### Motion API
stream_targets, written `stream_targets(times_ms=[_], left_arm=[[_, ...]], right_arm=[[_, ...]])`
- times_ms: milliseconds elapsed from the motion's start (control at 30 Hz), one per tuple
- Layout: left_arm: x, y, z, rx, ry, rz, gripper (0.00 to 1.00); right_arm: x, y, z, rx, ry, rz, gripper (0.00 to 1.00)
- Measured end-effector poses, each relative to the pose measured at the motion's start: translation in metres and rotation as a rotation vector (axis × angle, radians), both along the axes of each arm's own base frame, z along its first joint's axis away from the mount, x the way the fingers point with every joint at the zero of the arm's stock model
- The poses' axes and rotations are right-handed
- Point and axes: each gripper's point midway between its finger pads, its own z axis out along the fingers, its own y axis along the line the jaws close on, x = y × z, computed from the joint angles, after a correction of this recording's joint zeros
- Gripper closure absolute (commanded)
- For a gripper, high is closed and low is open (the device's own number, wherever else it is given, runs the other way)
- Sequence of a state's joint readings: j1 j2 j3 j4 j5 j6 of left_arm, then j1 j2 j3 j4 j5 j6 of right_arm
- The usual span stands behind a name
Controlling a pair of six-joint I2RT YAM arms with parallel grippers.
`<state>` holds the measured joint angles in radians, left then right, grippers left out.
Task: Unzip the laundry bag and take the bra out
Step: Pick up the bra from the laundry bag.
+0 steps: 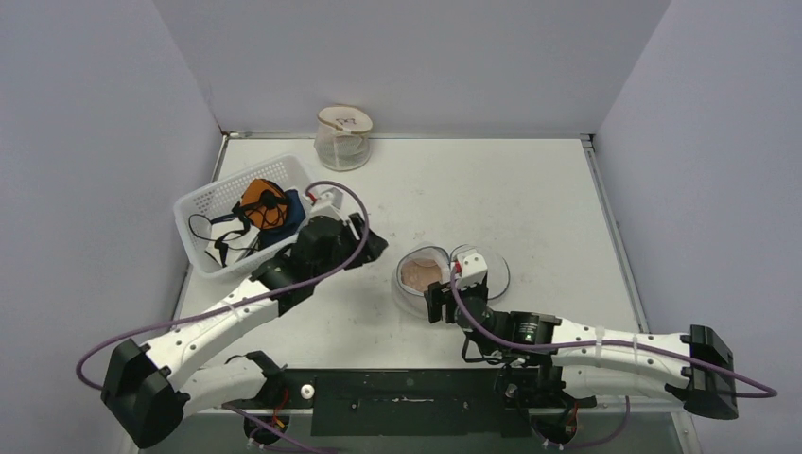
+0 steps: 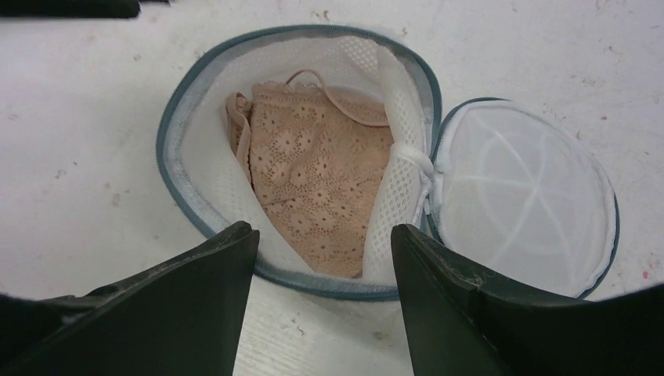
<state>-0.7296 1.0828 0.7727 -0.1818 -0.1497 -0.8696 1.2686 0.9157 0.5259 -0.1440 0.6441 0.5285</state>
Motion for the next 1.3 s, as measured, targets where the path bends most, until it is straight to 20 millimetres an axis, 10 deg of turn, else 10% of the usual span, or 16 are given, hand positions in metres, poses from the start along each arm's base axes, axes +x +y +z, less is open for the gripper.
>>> stream_targets(times_ms=[233, 900, 1300], left_arm=[[-0.028, -0.04, -0.056, 0.05, 0.099, -0.124, 0.39], [-0.065, -0.058, -0.061, 0.033, 0.014, -0.234, 0.31], [-0.064, -0.033, -0.068, 0.284, -0.024, -0.179, 0.73]], right_arm=[[0.002, 0.003, -0.035, -0.085, 0.032, 0.007, 0.46], [-0.014, 0.019, -0.058, -0.024, 0.099, 0.079, 0.39], [-0.015, 0.024, -0.035, 0.079, 0.085, 0.077, 0.45]])
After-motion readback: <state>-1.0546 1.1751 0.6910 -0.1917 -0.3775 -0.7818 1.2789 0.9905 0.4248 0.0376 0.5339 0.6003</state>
